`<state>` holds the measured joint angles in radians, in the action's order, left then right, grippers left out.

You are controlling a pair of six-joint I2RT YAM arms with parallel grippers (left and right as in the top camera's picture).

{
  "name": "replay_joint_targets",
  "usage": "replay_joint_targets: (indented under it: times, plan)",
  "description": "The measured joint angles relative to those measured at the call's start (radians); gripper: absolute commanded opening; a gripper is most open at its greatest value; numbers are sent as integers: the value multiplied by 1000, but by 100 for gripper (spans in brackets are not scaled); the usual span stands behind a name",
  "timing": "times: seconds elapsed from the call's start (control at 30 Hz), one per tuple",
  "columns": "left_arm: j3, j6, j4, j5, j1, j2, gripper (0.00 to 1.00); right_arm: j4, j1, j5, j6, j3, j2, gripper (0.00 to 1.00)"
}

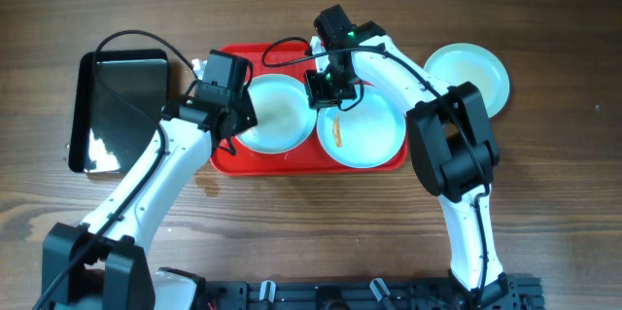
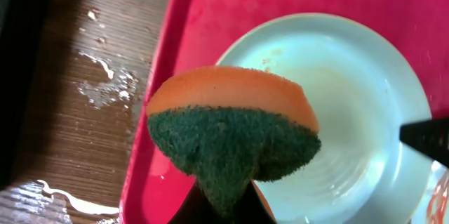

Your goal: Clean dirty plates on tray and stack at the side

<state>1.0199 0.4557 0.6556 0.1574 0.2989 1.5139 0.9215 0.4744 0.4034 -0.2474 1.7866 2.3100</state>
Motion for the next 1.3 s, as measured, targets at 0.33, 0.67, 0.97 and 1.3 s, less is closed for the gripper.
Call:
replay_joint_targets:
  times: [0.33, 0.67, 0.97, 1.3]
  plan:
    - [0, -36, 10, -123, 0, 45, 4, -106, 33, -25, -25, -6, 0, 4]
    - [0, -37, -3, -134, -1, 77, 4, -133, 135, -120, -92, -12, 0, 4]
    - [0, -37, -51, -133, -1, 107, 4, -98, 136, -161, -97, -9, -5, 4]
    - [0, -37, -64, -130, -1, 162, 4, -13, 139, -261, -96, 26, -6, 4]
